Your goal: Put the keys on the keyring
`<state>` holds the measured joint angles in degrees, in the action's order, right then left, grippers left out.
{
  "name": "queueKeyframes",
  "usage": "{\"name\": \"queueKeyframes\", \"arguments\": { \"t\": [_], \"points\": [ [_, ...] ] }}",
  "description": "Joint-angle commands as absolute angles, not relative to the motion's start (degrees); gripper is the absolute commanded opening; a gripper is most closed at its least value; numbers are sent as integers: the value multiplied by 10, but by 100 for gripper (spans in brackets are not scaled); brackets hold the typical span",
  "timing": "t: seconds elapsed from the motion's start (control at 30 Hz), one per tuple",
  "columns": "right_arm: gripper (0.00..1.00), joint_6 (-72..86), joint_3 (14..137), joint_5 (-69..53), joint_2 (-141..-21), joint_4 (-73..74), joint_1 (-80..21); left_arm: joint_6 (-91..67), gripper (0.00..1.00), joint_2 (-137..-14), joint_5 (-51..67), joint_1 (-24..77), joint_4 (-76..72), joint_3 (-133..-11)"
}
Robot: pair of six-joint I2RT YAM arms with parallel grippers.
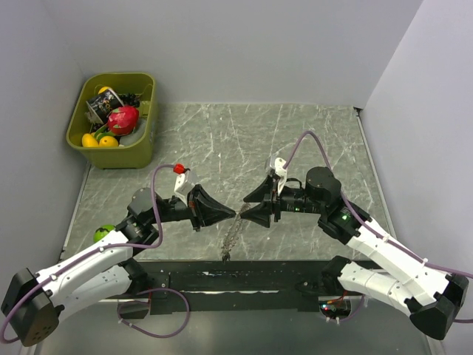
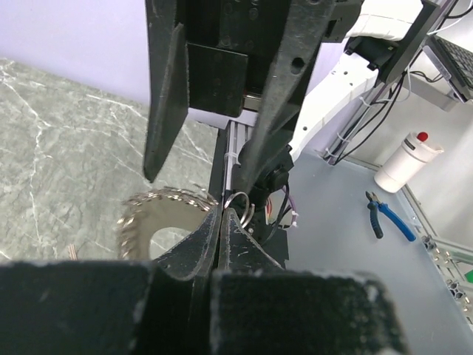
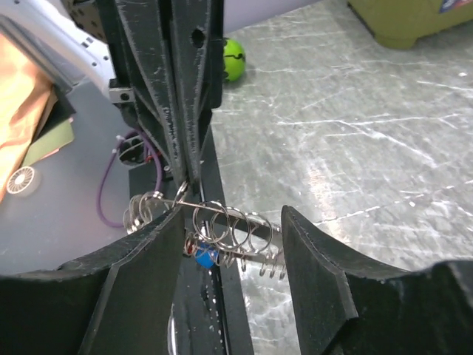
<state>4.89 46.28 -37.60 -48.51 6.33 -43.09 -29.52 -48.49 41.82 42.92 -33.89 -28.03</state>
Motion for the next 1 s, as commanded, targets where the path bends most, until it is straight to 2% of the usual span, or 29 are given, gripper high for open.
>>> {"name": "queueKeyframes", "arguments": {
  "t": [0.0, 0.37, 0.73, 0.83, 0.87, 0.9, 0.97],
  "points": [
    [63, 51, 464, -430, -477, 23, -431, -283, 1, -475, 399, 430, -352, -284],
    [60, 59, 472, -417, -473, 25, -430, -278, 1, -469, 391, 430, -336, -288],
    [43, 84, 480, -432, -529, 3, -432, -287, 1, -467, 395, 430, -345, -294],
    [25, 89, 482, -439, -535, -7, -432, -287, 1, -466, 396, 429, -344, -294],
    [11, 90, 483, -444, -536, -11, -432, -287, 1, -466, 395, 429, -343, -294],
    [1, 91, 484, -445, -539, -11, -432, -287, 1, -467, 397, 429, -342, -295],
    [0, 91, 485, -446, -539, -10, -432, -287, 1, -468, 399, 430, -342, -295]
  ]
}}
